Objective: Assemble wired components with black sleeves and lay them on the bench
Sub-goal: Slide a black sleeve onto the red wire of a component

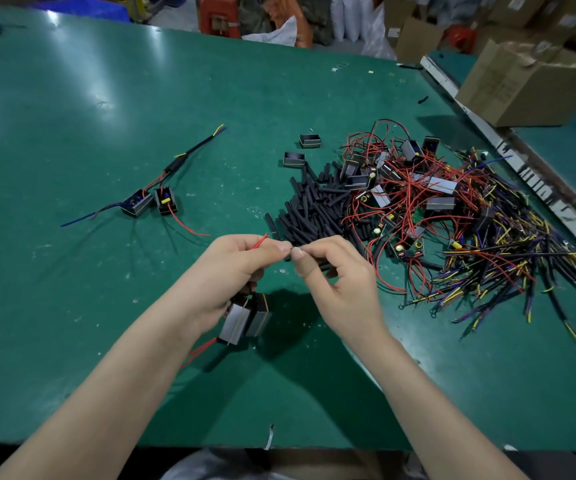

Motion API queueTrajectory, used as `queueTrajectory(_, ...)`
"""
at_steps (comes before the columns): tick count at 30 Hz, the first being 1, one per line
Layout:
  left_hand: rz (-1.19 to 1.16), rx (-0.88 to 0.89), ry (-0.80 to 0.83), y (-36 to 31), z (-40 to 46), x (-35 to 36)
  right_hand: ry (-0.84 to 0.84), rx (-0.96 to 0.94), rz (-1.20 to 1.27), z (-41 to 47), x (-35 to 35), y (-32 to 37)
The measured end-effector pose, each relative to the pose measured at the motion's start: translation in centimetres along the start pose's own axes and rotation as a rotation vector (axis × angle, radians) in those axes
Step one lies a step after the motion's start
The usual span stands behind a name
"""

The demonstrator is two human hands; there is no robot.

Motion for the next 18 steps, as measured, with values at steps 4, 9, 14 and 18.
queueTrajectory(4, 0.173, 0.168, -0.104, -1.4, -0.4, -0.5, 0.129, 0.495, 0.412, -0.7, 1.7, -2.1)
queueTrajectory(9, 0.348, 0.287, -0.251, -2.2, -1.3, -2.4, 0.035, 1.192, 0.955, -2.3, 2.1, -5.0)
queueTrajectory(14, 0.193, 0.168, -0.215, -1.6, -0.7, -2.8, 0.109, 0.513, 0.412, -0.6, 0.6, -2.7)
queueTrajectory(18, 0.172, 0.15, -0.124, -1.8, -0.6, -1.0, 0.078, 0.134, 0.13, 0.1, 0.3, -0.5)
Point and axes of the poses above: each hand's wrist, its own z-axis towards the middle knuckle, its own x-axis out of the palm, y = z × x, the point moved 8 cm from there along z, towards the middle knuckle, and after that the axes turned 2 degrees about y, right-handed, at the moved point
